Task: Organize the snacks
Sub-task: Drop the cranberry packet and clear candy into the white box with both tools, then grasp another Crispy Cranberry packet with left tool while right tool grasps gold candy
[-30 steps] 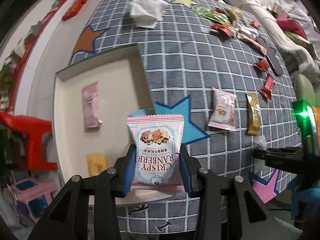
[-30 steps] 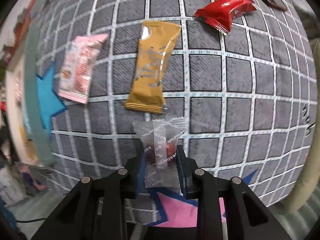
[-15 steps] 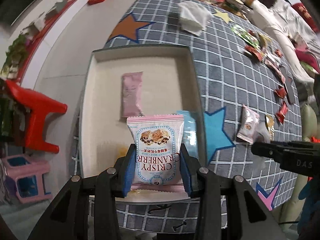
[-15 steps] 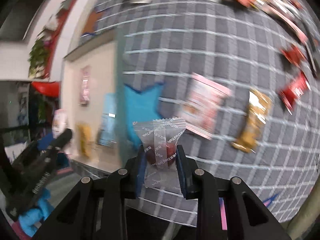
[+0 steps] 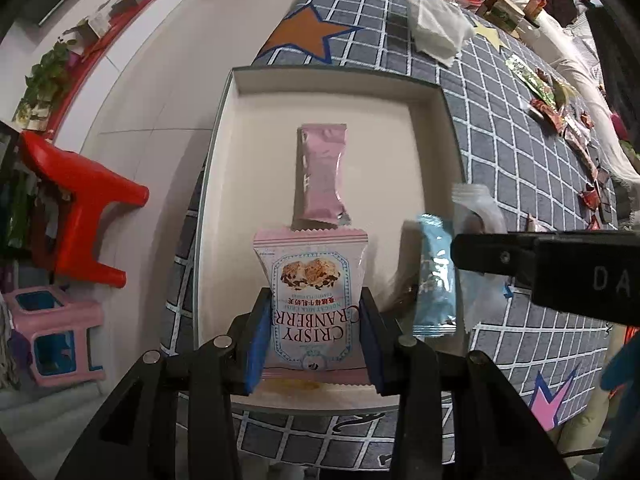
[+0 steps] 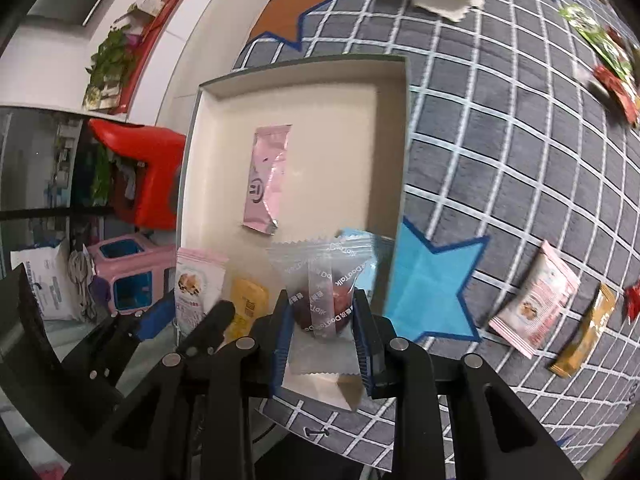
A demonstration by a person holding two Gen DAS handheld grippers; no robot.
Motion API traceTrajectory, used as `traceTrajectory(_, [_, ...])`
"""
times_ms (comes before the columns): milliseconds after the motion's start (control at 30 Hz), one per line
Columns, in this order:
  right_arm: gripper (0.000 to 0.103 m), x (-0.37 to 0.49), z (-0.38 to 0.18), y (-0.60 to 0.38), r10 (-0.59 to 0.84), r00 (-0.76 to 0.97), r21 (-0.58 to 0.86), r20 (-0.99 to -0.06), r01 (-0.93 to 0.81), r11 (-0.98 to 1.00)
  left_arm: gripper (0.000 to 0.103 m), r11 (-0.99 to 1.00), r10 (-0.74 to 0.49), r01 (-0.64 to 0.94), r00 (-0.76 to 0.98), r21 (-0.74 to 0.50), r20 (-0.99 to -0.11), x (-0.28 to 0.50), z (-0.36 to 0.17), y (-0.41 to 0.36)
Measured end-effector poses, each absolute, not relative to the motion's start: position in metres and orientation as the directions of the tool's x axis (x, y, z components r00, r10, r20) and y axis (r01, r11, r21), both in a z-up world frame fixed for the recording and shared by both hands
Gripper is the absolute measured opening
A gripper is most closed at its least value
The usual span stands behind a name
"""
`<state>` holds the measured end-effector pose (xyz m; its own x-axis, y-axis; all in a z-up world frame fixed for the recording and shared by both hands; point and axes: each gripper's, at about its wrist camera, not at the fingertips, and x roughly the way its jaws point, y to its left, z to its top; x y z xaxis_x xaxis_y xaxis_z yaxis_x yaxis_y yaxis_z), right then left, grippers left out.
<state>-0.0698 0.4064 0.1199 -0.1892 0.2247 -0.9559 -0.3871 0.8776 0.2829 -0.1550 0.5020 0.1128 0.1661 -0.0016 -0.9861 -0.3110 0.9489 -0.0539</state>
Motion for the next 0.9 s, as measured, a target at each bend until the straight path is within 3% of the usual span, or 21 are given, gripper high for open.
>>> traceTrajectory(133, [0.032, -0.071, 0.115, 0.413, 0.21, -0.208, 0.278, -0.955, -0.392, 0.877, 0.053, 0.952, 0.02, -0.306, 0.152, -0.028, -0.988, -0.156, 0.11, 0.502])
traceTrajectory(167, [0.044, -0.072, 0.114, 0.413, 0.208, -0.214, 0.278, -0.954, -0.39, 0.878, 0.061, 0.953, 0.025, -0.302, 0.152, -0.023, -0.988, -0.156, 0.11, 0.502])
traceTrajectory(200, [0.073, -0.072, 0.114, 0.412, 0.206, -0.218, 0.278, -0.954, -0.385, 0.88, 0.071, 0.953, 0.029, -0.301, 0.155, -0.019, -0.988, -0.156, 0.11, 0.501])
traceTrajectory(233, [0.085, -0.073, 0.114, 0.409, 0.205, -0.217, 0.275, -0.955, -0.378, 0.884, 0.074, 0.954, 0.035, -0.3, 0.161, -0.015, -0.986, -0.156, 0.112, 0.5])
traceTrajectory(267, [0.088, -0.073, 0.115, 0.406, 0.206, -0.207, 0.272, -0.956, -0.373, 0.887, 0.076, 0.955, 0.04, -0.298, 0.165, -0.011, -0.986, -0.156, 0.113, 0.499])
traceTrajectory(567, [0.088, -0.068, 0.109, 0.346, 0.136, -0.186, 0.185, -0.973, -0.278, 0.943, 0.078, 0.969, 0.028, -0.245, 0.166, -0.014, -0.986, -0.143, 0.117, 0.481])
traceTrajectory(667, [0.103, -0.072, 0.103, 0.307, 0.11, -0.183, 0.149, -0.977, -0.213, 0.966, 0.078, 0.981, 0.011, -0.192, 0.176, -0.023, -0.984, -0.136, 0.12, 0.465])
traceTrajectory(900, [0.103, -0.075, 0.089, 0.195, 0.009, -0.163, 0.007, -0.987, 0.011, 1.0, 0.078, 0.997, -0.062, -0.029, 0.188, -0.069, -0.98, -0.113, 0.126, 0.405])
